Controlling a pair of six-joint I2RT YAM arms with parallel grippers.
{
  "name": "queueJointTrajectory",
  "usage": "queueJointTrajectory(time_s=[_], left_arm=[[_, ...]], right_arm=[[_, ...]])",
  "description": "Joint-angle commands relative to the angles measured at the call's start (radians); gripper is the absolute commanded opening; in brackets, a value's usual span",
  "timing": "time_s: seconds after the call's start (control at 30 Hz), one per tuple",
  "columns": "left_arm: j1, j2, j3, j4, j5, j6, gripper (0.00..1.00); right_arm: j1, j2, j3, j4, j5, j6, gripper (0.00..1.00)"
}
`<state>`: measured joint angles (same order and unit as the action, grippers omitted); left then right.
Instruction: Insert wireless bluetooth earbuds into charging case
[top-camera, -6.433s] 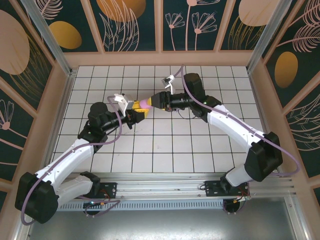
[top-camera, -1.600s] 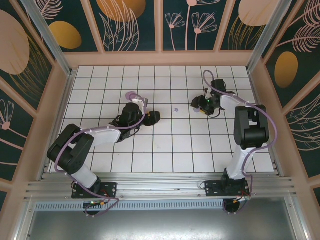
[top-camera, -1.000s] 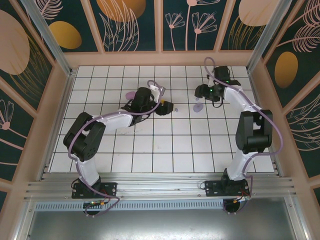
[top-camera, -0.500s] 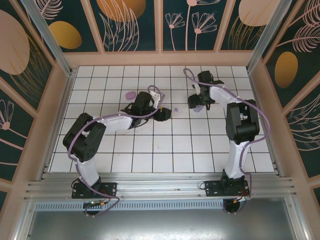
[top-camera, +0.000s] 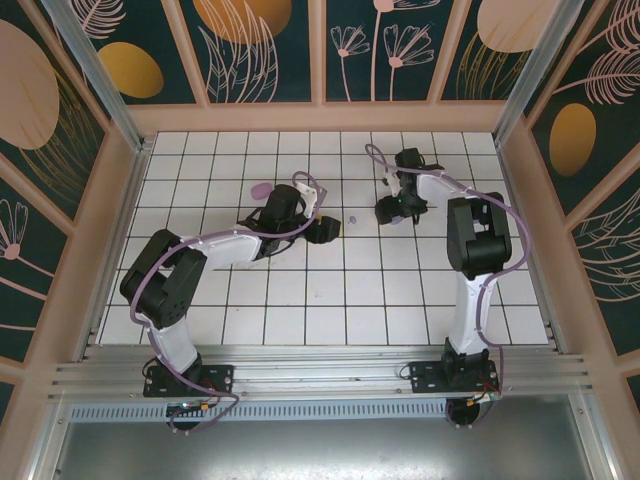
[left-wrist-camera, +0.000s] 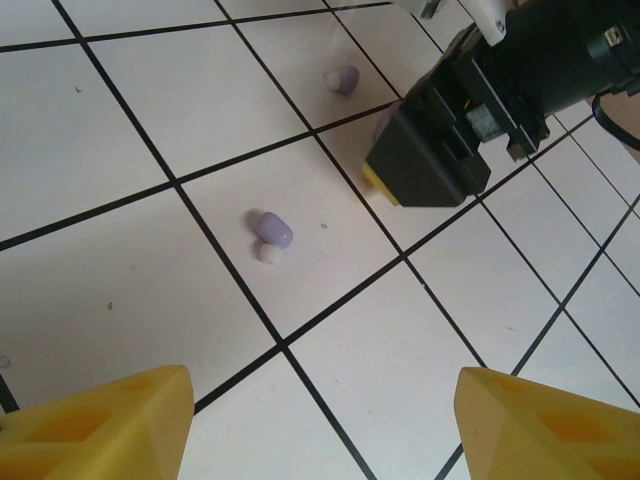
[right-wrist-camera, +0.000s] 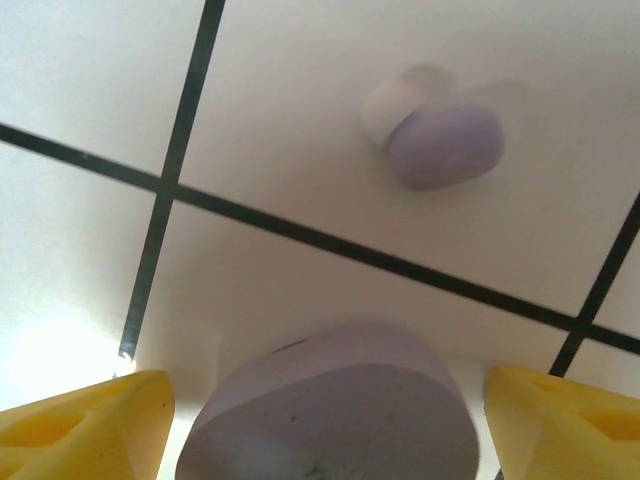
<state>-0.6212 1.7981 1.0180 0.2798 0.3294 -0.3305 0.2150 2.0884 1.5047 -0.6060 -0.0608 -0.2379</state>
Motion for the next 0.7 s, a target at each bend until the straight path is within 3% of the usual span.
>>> queueJointTrajectory(time_s=[0.0, 0.33, 0.5, 0.67], left_arm=[[-0.003, -0.023, -0.007, 0.001, -0.005, -0.008, 0.69], [-0.002, -0.035, -0.019, 0.001, -0.007, 0.02, 0.66], [-0.002, -0.078, -0.068, 0.06, 0.016, 0.091, 0.65], [-0.002, -0.249, -0.193, 0.221, 0.04, 0.218, 0.66]], right_arm=[[-0.006, 0.03, 0.034, -0.019, -0.036, -0.013, 0.78], [-0.005, 0.013, 0.025, -0.063, -0.099, 0.046, 0.54], [-0.005, -0.028, 0.021, -0.092, -0.14, 0.124, 0.51], [0.023, -0.133, 0.003, -0.121, -0.271, 0.202, 0.48]])
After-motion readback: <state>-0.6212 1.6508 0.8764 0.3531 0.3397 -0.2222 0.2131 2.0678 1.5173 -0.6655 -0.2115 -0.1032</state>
